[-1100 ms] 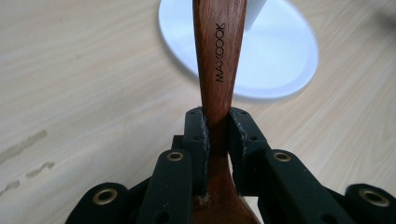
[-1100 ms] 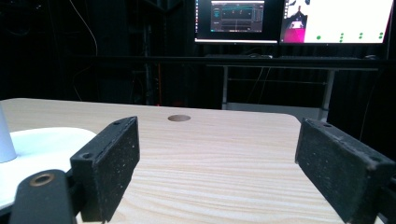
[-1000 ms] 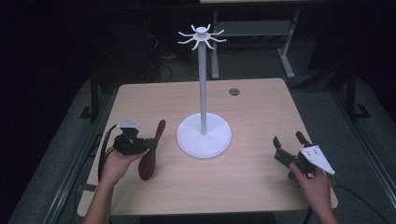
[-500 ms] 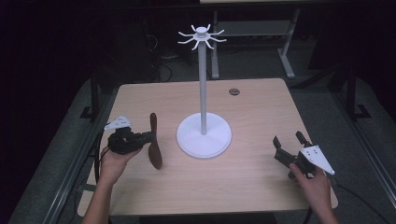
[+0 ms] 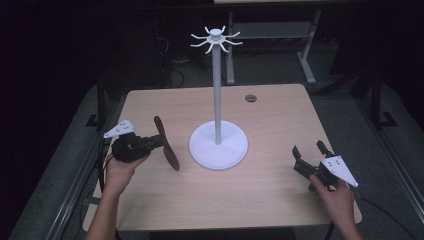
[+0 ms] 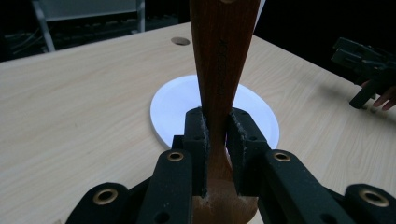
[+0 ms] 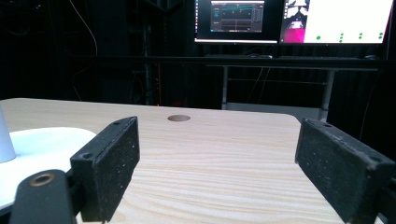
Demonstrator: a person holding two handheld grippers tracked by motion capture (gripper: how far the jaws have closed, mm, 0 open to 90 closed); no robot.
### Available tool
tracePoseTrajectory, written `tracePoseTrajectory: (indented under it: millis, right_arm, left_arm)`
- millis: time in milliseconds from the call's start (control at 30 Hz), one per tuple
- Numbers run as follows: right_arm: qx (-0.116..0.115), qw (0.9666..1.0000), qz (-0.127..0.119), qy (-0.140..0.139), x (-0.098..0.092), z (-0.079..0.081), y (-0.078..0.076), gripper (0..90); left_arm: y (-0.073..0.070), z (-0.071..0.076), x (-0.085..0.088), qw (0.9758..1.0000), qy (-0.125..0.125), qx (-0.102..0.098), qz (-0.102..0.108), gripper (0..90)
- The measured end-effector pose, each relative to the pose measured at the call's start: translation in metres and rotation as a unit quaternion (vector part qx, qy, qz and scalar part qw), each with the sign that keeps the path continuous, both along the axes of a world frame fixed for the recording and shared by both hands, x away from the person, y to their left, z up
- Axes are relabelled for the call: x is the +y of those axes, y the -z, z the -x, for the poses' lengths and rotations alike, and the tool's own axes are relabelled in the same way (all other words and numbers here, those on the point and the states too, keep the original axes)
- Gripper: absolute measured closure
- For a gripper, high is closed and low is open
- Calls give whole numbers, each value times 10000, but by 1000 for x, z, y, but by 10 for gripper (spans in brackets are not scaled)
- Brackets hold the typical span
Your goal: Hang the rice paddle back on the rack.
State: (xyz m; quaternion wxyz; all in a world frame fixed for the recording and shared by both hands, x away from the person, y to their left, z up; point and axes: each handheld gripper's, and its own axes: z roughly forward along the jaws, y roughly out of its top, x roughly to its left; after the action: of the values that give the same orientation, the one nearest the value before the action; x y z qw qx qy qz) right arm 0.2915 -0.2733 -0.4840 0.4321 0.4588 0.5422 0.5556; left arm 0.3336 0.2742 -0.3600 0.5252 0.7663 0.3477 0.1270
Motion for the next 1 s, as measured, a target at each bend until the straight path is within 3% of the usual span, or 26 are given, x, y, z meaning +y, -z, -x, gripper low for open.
tracePoseTrajectory:
  millis: [300, 500, 1000]
  right_arm:
    - [5, 10000, -9, 2, 0, 0, 0, 131]
    - [1, 10000, -5, 4, 0, 0, 0, 131]
    - [2, 10000, -8, 4, 0, 0, 0, 131]
  left_arm:
    - [-19, -3, -4, 9997, 171, -140, 54, 782]
    - [-39, -8, -10, 9992, 275, -280, 22, 782]
    - [-87, -20, -30, 9958, 589, -697, 2, 782]
